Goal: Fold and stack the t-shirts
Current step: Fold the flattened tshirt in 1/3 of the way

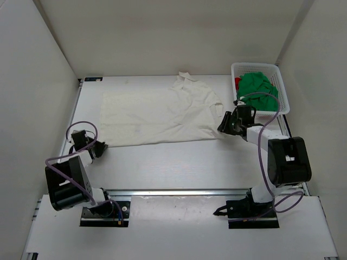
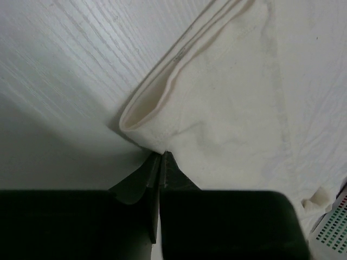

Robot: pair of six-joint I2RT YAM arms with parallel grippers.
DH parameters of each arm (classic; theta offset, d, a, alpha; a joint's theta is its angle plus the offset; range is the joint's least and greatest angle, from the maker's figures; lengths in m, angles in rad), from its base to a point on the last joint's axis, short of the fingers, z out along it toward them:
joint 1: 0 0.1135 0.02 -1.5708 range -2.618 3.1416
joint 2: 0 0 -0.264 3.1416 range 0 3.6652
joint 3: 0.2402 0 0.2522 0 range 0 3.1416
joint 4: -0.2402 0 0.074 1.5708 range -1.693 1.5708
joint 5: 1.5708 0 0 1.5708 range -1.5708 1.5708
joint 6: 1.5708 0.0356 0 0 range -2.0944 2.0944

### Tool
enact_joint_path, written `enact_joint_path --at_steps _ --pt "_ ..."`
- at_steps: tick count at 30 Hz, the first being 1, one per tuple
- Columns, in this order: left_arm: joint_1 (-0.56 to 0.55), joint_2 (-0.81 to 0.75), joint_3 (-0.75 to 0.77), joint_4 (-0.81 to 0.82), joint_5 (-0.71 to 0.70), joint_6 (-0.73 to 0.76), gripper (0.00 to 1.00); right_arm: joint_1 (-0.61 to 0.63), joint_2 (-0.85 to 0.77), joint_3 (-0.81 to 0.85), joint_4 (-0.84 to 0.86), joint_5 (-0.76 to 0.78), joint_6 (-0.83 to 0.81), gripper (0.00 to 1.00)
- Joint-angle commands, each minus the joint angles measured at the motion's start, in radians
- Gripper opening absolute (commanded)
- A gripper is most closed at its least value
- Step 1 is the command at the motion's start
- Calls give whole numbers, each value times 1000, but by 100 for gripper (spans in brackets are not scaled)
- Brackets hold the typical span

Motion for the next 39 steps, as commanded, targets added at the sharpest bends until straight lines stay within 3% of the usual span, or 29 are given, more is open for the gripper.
enact_joint_path --at_steps 1,4,7,12,15,18,20,28,39 --pt "-13 20 22 2 -8 -2 9 8 17 33 62 -22 13 28" --pt "-21 41 38 -1 -12 2 1 7 36 51 61 -24 12 11" --pt "-6 46 46 -1 -23 9 0 1 60 94 46 16 -14 2" --pt "13 48 58 -7 -34 12 0 -31 114 149 62 13 -14 0" --pt "5 49 68 -12 -43 12 0 -41 123 163 91 -7 -5 3" --pt "11 54 78 -21 -29 15 0 -38 108 169 64 7 -5 25" --pt "10 55 74 -24 -38 16 0 -30 77 162 -3 57 -5 30" --pt "4 58 85 -29 -26 24 0 -35 -173 -96 21 127 82 34" --pt "2 68 97 -30 -17 16 0 -99 -33 -110 96 -4 97 34"
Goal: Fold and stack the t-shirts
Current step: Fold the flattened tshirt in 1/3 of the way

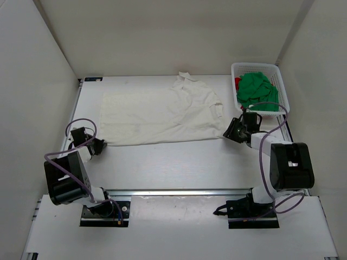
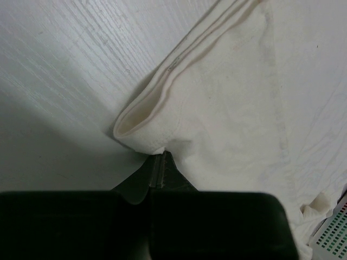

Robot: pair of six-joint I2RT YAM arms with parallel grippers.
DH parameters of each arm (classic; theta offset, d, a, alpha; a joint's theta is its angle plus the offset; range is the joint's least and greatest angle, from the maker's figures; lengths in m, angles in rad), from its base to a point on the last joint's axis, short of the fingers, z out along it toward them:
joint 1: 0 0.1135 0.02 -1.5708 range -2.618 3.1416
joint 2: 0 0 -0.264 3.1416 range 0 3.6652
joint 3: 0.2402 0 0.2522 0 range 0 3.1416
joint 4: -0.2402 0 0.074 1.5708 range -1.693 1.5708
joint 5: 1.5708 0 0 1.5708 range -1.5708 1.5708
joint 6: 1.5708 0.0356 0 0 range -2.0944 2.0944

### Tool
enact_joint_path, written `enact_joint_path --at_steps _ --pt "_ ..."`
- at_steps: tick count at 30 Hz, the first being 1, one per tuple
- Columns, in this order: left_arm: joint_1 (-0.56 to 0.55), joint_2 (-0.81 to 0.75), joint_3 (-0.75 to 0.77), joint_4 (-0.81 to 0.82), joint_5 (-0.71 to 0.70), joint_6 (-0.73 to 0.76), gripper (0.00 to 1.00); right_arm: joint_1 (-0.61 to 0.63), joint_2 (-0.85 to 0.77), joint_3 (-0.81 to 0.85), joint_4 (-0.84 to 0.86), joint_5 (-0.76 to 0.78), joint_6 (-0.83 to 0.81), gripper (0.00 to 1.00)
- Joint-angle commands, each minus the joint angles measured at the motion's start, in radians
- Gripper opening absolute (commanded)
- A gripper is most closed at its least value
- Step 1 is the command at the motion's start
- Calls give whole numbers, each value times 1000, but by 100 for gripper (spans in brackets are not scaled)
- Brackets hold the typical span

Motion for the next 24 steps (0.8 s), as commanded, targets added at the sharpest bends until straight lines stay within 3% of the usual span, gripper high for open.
enact_joint_path --at_steps 1,6,10,12,16,24 --pt "-9 9 33 -6 -17 11 0 -34 40 9 126 -57 23 34" --pt "-10 15 36 -6 -40 11 0 -33 115 57 123 -50 17 30" --pt "-18 23 59 -21 -49 19 0 -36 141 69 122 -45 29 4" --pt "-12 15 59 -36 -61 33 0 -38 119 45 108 -22 56 0" --pt "-24 -12 70 -90 -89 65 0 1 29 -27 60 65 86 0" --pt "11 -205 -7 -225 -76 131 0 -13 -251 -259 -36 33 127 0"
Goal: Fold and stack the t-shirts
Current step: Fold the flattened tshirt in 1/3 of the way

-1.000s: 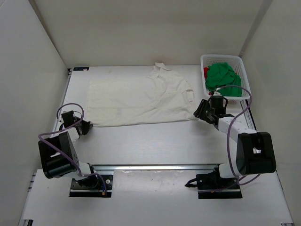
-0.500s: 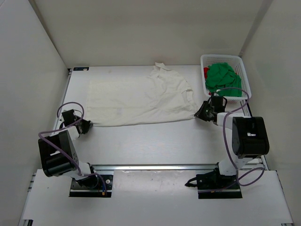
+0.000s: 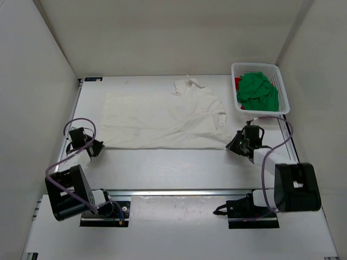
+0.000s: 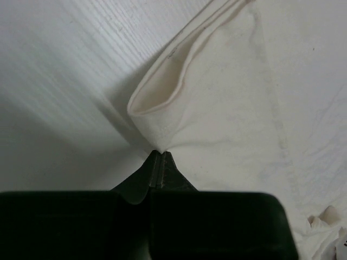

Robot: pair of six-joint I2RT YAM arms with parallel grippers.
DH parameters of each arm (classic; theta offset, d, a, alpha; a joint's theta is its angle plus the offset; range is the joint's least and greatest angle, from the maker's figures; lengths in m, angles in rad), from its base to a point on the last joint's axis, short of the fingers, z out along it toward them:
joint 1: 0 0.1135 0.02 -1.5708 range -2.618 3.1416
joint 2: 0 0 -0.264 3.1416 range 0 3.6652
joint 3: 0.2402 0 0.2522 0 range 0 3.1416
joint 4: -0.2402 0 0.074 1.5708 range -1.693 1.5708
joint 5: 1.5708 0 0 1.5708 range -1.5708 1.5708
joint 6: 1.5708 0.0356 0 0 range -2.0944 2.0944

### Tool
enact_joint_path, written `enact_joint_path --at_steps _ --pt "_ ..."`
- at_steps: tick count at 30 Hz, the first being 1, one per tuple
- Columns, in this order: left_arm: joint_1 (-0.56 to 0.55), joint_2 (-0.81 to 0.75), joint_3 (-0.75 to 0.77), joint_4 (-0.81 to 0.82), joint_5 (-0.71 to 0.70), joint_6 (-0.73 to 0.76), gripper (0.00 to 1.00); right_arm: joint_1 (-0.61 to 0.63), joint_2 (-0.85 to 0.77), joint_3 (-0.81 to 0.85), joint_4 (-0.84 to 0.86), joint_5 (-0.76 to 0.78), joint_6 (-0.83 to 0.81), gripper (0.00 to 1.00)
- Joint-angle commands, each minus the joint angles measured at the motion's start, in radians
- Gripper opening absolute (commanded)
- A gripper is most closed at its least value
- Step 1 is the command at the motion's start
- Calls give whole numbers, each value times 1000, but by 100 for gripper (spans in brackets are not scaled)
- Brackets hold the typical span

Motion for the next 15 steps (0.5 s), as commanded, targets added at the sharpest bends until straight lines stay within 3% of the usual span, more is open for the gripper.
enact_joint_path --at_steps 1,6,9,10,12,13,14,15 --pt "16 -102 -16 -118 -27 69 0 -34 -139 -111 -82 -1 38 0" --pt "50 -209 -100 -201 28 89 7 -75 -368 -147 -251 -34 54 0" --pt "52 -281 -129 -247 -1 130 23 -169 -513 -198 -329 -98 57 2" --pt "45 -292 -125 -261 -4 134 26 -148 -568 -204 -328 -102 57 6" --pt "27 -335 -103 -272 -4 143 42 -109 -597 -172 -348 -76 60 25" --pt "3 -357 -80 -282 -18 135 51 -102 -589 -137 -369 -58 43 28" --pt "-22 -366 -62 -286 -30 137 55 -103 -587 -85 -388 -53 11 37" --pt "-30 -366 -25 -292 -33 143 56 -112 -574 -46 -400 -59 -9 39"
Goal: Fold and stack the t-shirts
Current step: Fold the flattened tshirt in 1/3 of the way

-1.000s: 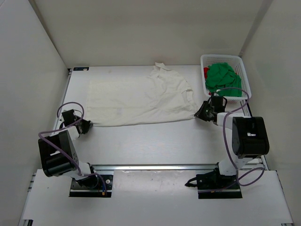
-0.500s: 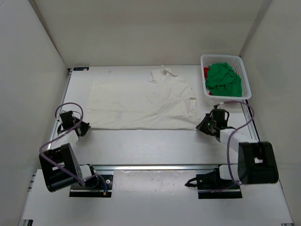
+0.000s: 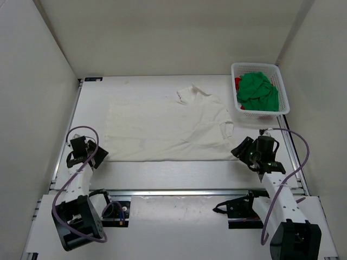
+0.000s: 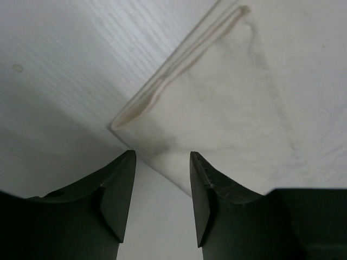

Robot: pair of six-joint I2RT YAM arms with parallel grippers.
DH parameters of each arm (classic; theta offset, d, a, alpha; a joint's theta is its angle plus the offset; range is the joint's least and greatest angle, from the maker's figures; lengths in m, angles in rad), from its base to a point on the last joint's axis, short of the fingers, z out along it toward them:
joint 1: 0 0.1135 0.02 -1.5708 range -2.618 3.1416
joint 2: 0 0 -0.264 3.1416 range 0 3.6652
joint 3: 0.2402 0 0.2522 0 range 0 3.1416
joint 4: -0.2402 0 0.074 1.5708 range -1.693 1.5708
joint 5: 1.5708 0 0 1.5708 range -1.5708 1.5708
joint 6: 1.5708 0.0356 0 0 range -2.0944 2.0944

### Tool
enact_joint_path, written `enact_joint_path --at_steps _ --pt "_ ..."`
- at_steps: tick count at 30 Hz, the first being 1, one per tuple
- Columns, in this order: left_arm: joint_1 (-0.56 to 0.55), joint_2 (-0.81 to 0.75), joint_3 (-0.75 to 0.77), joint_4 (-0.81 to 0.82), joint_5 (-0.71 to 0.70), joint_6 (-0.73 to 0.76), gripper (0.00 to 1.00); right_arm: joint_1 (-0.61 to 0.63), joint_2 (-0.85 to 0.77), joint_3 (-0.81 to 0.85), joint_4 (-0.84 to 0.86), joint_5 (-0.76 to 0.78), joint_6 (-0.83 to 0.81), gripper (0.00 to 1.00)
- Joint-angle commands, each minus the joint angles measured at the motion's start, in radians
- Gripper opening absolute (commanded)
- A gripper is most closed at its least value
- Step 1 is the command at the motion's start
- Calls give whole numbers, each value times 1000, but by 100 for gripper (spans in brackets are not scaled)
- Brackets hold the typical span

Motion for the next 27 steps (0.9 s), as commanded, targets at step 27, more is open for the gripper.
enact_joint_path --at_steps 27 --pt "-818 211 62 408 -196 -7 39 557 1067 876 104 234 -305 20"
